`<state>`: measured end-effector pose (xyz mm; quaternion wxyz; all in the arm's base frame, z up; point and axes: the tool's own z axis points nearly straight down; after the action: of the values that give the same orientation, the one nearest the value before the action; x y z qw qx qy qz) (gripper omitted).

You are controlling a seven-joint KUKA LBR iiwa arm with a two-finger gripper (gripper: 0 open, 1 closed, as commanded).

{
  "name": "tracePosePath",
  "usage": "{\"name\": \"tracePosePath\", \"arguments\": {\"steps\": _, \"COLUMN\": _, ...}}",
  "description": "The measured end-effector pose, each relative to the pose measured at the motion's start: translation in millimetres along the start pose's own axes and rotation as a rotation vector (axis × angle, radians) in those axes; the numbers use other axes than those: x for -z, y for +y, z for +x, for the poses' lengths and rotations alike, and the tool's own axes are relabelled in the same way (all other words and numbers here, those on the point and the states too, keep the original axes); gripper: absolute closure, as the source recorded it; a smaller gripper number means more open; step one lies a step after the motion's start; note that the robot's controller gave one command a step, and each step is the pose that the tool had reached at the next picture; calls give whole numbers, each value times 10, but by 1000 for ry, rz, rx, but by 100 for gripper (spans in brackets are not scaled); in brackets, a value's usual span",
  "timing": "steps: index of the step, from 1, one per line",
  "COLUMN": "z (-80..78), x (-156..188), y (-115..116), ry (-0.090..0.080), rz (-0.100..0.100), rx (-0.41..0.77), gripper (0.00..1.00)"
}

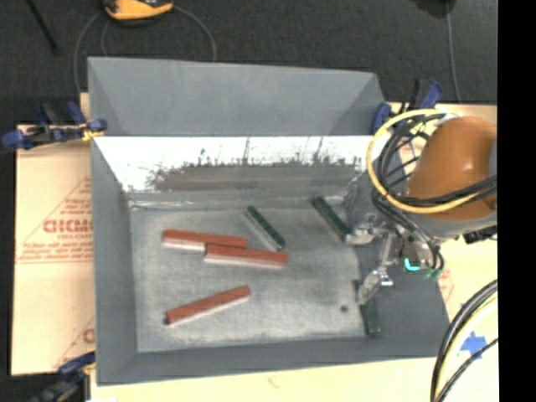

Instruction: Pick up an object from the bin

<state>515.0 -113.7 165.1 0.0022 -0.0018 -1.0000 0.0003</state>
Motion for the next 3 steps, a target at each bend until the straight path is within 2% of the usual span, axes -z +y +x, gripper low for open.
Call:
{"name": "tracePosePath", "arguments": {"steps": 1, "z": -20, "x": 40, "y": 3, "ry": -8, "rz": 1, "rx": 4, "gripper": 0}}
{"name": "tracePosePath", "arguments": {"steps": 2, "z": -728, "x": -459, "y": -5, "ry": -16, "rz": 0, "rx": -41, "gripper": 0}}
{"name": "tracePosePath", "arguments": {"steps": 3, "z": -1216, "x": -479, "y": 161, "ry": -14, "rz": 1, "rx": 14, "gripper": 0}}
